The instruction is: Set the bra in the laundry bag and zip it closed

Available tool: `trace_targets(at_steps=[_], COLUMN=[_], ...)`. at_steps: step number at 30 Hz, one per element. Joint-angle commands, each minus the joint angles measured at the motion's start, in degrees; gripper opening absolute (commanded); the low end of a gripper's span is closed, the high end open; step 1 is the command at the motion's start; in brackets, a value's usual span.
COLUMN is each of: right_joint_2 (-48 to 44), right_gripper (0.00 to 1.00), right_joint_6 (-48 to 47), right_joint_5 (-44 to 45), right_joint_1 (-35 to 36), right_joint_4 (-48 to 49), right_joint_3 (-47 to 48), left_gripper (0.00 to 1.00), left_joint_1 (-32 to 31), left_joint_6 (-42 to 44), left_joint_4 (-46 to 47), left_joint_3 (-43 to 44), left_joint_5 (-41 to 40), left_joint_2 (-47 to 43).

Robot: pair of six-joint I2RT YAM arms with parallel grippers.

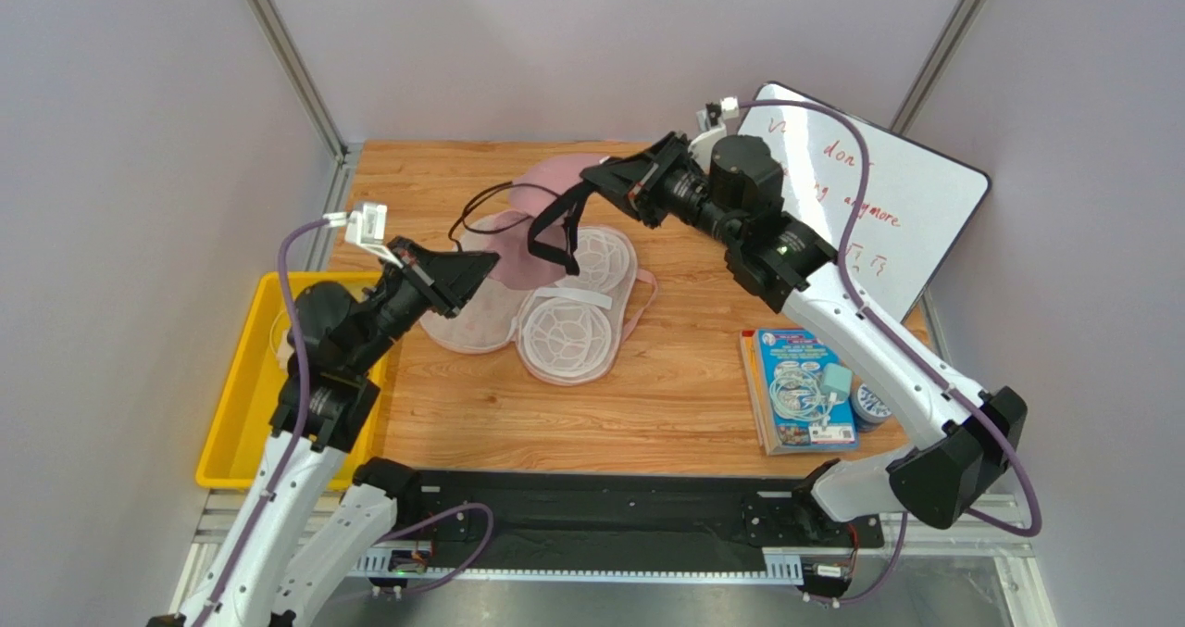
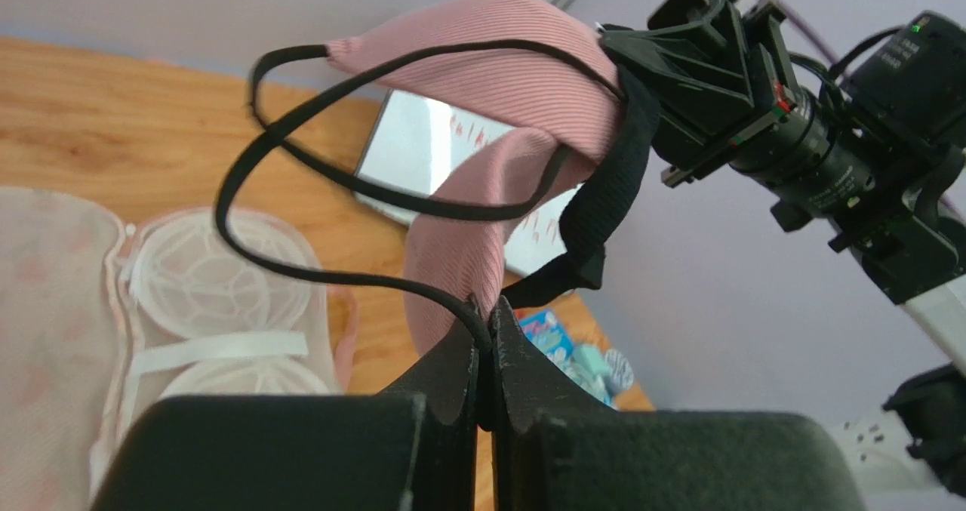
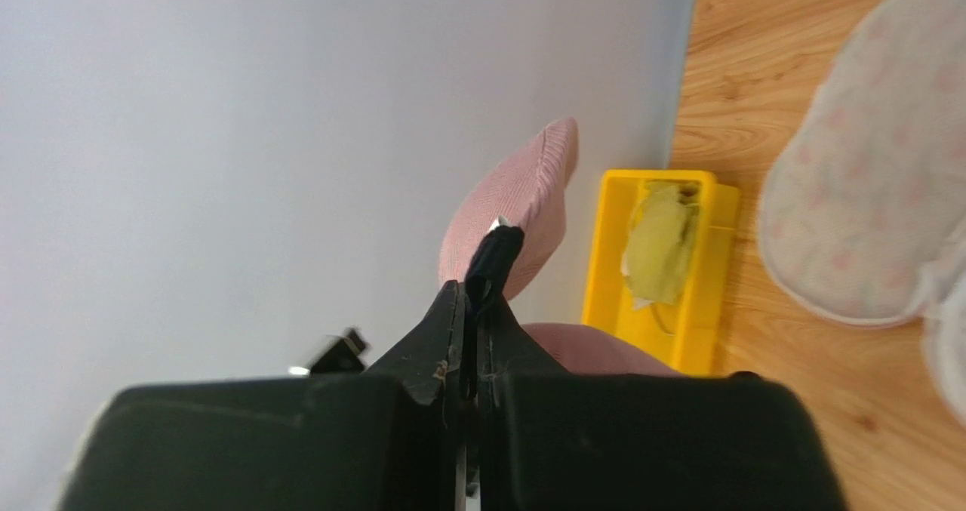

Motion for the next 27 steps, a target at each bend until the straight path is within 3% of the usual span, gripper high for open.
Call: trace_targets(at_steps=[1,8,17,27], right_joint_2=[-1.46,1.53,9.77,20.86], right_gripper=[0.00,0.00,0.00,0.00], right_joint_6=[-9.41,-13.56,-16.89,-16.54], right_joint_5=[-9.47,-15.98,-19.68,-23.64], right_joint_1=[-0.36,-4.75,-6.86,-7.83], right_joint_4=[8.21,18.40,23.42,30.98], right_joint_3=[-7.06,-18.49,-20.61,-19.11], left_gripper=[0.00,0.00,0.00,0.00], left_joint_1=[0.81,2.75,3.37,6.09], left_joint_6=[12.08,20.79,25.89,33.19], left_joint_4=[-19.28,-27.81,-30.10,-40.47], left_joint_3=[8.10,13.91,14.79,25.69], left_joint_5=[11.72,19.39,21.77,20.01], left_joint_2=[11.51,26.02,37.80,52.21])
